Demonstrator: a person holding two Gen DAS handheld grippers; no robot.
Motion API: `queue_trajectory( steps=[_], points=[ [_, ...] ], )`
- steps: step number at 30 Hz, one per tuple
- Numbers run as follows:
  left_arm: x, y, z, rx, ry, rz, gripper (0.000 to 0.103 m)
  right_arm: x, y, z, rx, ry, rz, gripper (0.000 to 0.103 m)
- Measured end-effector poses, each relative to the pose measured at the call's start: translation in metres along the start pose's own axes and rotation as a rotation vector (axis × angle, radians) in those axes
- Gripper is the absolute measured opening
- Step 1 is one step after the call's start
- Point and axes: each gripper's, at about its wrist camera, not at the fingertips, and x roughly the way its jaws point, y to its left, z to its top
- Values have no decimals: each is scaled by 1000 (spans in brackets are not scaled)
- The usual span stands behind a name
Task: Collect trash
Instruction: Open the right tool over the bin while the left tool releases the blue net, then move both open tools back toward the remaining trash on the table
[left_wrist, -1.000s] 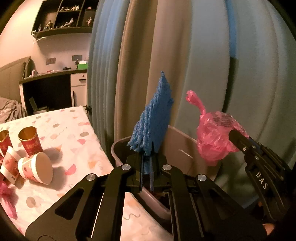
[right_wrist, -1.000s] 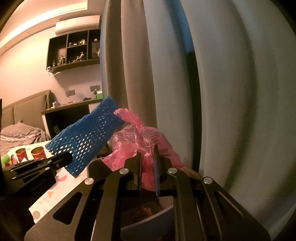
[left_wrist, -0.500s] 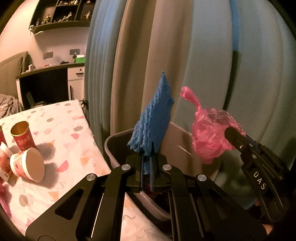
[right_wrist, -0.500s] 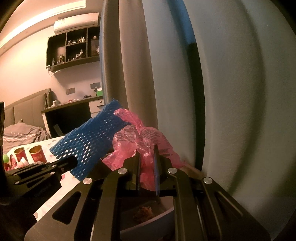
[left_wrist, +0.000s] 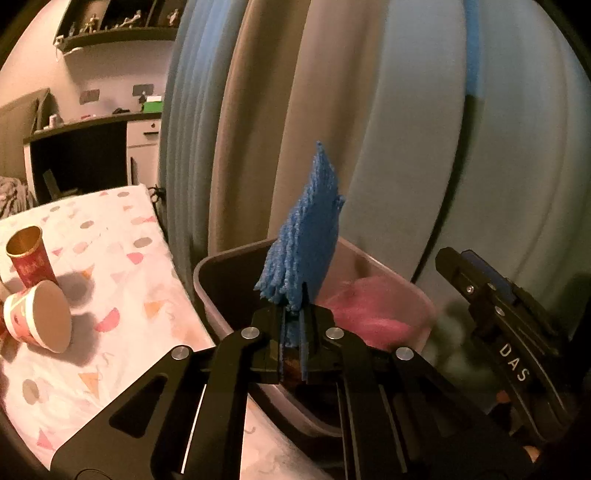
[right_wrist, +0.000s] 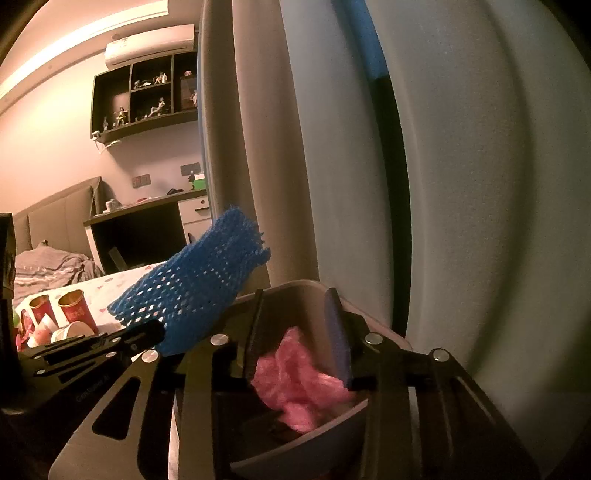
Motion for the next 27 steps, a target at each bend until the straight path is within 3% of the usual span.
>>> queue_trajectory(
  steps=[2, 5, 12, 16, 19, 27],
  points=[
    [0, 3, -1, -13, 2, -7, 22, -1, -1, 0, 4, -2, -4, 38],
    [-1, 5, -2, -24, -6, -10, 48, -3, -2, 0, 7, -8, -11, 43],
    [-21, 15, -5, -46, -63, 43, 85, -15, -1, 0, 9, -29, -30, 61],
    [-35, 22, -9, -43, -82, 107, 88, -24, 0, 0, 17, -45, -26, 78],
    [-48, 25, -13, -33, -98, 150, 90, -30, 2, -1, 17, -47, -20, 83],
    [-86, 38, -25, -28, -139, 247, 92, -48, 19, -7, 12, -55, -4, 87]
  ],
)
